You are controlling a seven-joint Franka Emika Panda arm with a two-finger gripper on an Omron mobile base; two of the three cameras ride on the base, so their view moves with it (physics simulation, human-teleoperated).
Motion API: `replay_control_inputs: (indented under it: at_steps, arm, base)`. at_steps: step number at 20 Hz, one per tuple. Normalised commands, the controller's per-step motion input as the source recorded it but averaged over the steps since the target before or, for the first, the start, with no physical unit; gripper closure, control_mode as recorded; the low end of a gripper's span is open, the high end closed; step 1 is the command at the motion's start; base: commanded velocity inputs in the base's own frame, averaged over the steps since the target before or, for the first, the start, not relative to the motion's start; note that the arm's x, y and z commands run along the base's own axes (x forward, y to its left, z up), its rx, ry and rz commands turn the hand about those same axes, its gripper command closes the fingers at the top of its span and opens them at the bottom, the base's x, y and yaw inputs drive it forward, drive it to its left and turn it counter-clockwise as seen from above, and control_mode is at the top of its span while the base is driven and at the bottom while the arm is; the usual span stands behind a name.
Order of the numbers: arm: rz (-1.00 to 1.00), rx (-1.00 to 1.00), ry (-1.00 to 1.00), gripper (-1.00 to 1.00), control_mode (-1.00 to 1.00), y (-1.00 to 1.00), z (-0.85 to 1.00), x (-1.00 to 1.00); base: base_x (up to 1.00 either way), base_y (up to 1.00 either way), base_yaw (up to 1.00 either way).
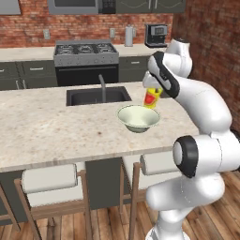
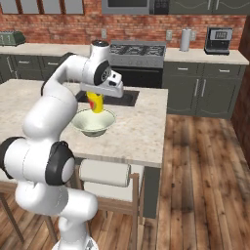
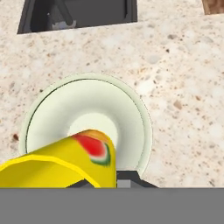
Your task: Place the cup inside the bowl on the dining table and move the bowl to any counter.
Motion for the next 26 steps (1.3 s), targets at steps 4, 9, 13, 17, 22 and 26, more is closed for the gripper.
replay_control_inputs:
  at_steps: [4,9,13,17,22,26]
  arm:
    - [0.00,-0.02,-0.13,1.00,-1.00,0.35,0.00,0.00]
    - [0.00,0.00,-0.07,1.00,-1.00,0.16,0.00,0.00]
    - [0.00,0.00,0.00,1.00,-1.00,0.00,0.00,0.14]
    - [0.00,0.00,0.00,1.00,-1.00,0.00,-0.02,0.13]
    - [0.00,0.00,0.05,1.00,-1.00,0.00,-0.04,0.12]
    - [0.00,0.00,0.10,1.00,-1.00,0.00,-0.09,0.02]
  base:
    - [0.00,0.00,0.00]
    - [0.00,0.00,0.00]
    - [0.00,0.00,0.00]
    - [0.00,0.00,0.00]
    - [0.00,0.00,0.00]
    - [0.00,0.00,0.00]
